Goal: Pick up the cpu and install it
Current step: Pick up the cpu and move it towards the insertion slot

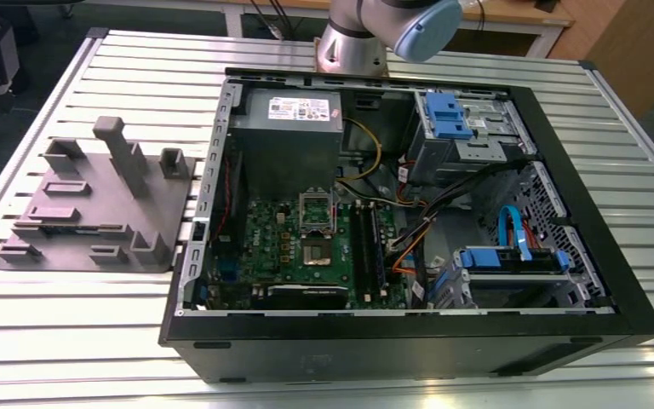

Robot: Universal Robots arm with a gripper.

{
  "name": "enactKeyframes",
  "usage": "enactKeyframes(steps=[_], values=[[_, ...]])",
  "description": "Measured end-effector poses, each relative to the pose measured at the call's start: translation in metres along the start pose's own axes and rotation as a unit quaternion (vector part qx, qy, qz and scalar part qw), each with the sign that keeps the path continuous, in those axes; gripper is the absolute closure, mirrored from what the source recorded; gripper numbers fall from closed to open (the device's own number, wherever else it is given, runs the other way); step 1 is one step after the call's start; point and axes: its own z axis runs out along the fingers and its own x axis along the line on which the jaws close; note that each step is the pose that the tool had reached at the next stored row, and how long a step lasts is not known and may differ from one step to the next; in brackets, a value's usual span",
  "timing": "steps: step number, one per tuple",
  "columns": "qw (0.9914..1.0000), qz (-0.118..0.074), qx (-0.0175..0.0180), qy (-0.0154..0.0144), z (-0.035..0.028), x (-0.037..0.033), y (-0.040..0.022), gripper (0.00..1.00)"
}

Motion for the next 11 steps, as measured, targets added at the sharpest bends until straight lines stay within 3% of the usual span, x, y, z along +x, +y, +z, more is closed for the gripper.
enactKeyframes(steps=[11], values=[[1.00000, 0.000, 0.0002, -0.0001, -0.0001, -0.0071, 0.0002, 0.53]])
